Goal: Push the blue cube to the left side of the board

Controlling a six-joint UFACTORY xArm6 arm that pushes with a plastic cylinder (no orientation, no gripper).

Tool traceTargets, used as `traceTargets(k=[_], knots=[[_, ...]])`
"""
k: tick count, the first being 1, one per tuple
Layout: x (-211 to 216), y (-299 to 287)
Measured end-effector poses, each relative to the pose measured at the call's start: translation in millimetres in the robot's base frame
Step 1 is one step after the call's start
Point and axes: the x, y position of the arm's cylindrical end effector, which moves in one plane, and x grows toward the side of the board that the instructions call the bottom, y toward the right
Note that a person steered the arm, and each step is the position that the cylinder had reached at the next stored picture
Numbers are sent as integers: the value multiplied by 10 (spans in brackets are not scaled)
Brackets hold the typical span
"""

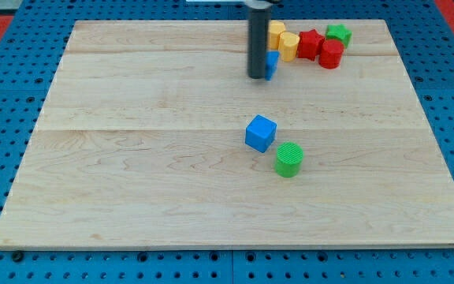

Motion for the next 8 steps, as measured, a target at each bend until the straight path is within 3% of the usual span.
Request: traceTargets(k=[1, 5, 6, 8], knots=[[-49, 216], [-329, 133], [-246, -27], [387, -42]])
